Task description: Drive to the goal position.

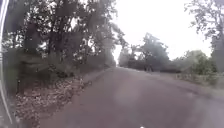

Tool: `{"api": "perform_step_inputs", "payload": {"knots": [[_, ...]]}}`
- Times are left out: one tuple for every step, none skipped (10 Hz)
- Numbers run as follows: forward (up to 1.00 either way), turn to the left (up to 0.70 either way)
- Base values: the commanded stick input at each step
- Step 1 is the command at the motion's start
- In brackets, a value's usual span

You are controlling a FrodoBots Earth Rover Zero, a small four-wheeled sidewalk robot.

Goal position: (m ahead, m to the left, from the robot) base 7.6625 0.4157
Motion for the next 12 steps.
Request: {"api": "perform_step_inputs", "payload": {"knots": [[0.7,0.01],[0.7,0.01],[0.7,0.01],[0.7,0.01],[0.7,0.01],[0.7,0.01],[0.7,0.01],[0.7,0.01],[0.7,0.01],[0.7,0.01],[0.7,0.01],[0.7,0.01]]}}
